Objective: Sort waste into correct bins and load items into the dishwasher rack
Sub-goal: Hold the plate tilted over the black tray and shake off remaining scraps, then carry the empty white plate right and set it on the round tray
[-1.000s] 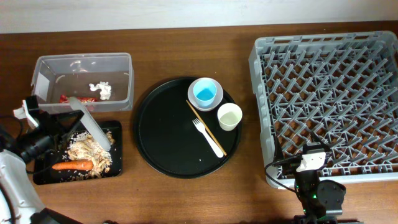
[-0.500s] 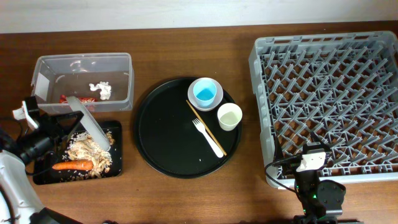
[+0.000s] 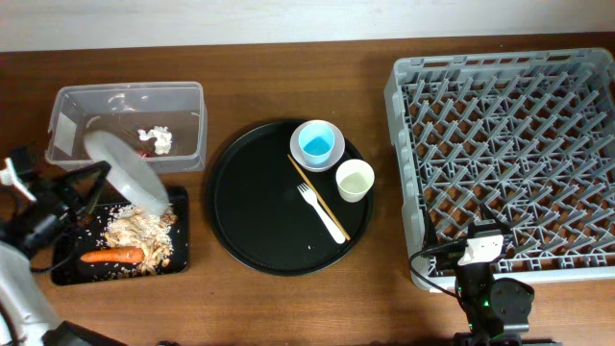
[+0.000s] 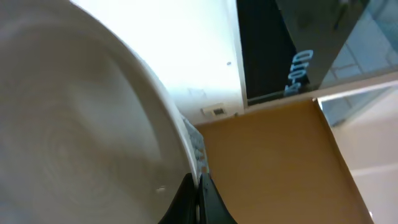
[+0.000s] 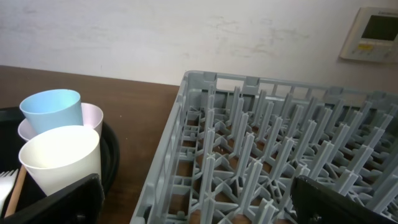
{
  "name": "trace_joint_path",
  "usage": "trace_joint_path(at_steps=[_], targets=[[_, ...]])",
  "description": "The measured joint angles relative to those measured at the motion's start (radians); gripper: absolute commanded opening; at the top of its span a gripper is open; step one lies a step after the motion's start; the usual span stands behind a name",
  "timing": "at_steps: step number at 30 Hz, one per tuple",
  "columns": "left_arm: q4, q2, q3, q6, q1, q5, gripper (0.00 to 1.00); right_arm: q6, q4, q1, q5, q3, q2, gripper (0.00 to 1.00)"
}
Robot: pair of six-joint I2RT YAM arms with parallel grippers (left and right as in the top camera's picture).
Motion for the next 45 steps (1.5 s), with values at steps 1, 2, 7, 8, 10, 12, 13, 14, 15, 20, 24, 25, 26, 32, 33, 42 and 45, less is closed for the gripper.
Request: trace_joint_path(at_steps=[1,2,7,8,10,12,13,14,15,20,24,25,26,32,33,42,45], targets=[[-0.007,0.0,0.0,-0.006,0.034,-0.002,0.0,0.0,0.0,0.0,0.0,0.0,0.0,0.99],[-0.051,0.0,0.0,-0.009,0.068,-0.011,0.0,0.0,0.0,0.0,0.0,0.0,0.0,0.99],[-0.054,0.0,-0.001,0.009,0.095,0.004,0.0,0.0,0.0,0.0,0.0,0.0,0.0,0.99],[-0.04,0.0,-0.001,0.01,0.095,0.003,0.0,0.0,0.0,0.0,0.0,0.0,0.0,0.99],[-0.1,0.0,0.0,0.01,0.095,0.019,0.0,0.0,0.0,0.0,0.0,0.0,0.0,0.99],[-0.084,0.0,0.0,0.01,0.095,0.023,0.0,0.0,0.0,0.0,0.0,0.0,0.0,0.99],[-0.065,0.0,0.0,0.01,0.094,-0.007,0.0,0.0,0.0,0.0,0.0,0.0,0.0,0.99],[-0.101,0.0,0.0,0.013,0.094,-0.045,0.0,0.0,0.0,0.0,0.0,0.0,0.0,0.99],[-0.105,0.0,0.0,0.013,0.088,-0.056,0.0,0.0,0.0,0.0,0.0,0.0,0.0,0.99],[-0.19,-0.023,0.045,0.014,-0.022,-0.249,0.0,0.0,0.0,0.0,0.0,0.0,0.0,0.99],[-0.214,-0.162,0.261,-0.068,-0.254,-0.643,0.0,0.0,0.0,0.0,0.0,0.0,0.0,0.99],[-0.217,-0.179,0.28,-0.08,-0.345,-0.734,0.0,0.0,0.0,0.0,0.0,0.0,0.0,0.99],[-0.227,-0.19,0.298,-0.128,-0.436,-0.866,0.0,0.0,0.0,0.0,0.0,0.0,0.0,0.99],[-0.144,-0.177,0.309,-0.163,-0.562,-0.929,0.0,0.0,0.0,0.0,0.0,0.0,0.0,0.99],[-0.163,-0.154,0.309,-0.153,-0.564,-0.906,0.0,0.0,0.0,0.0,0.0,0.0,0.0,0.99],[-0.135,-0.176,0.332,-0.074,-1.23,-1.152,0.0,0.0,0.0,0.0,0.0,0.0,0.0,0.99],[-0.133,-0.057,0.336,-0.126,-1.467,-1.432,0.0,0.0,0.0,0.0,0.0,0.0,0.0,0.99]])
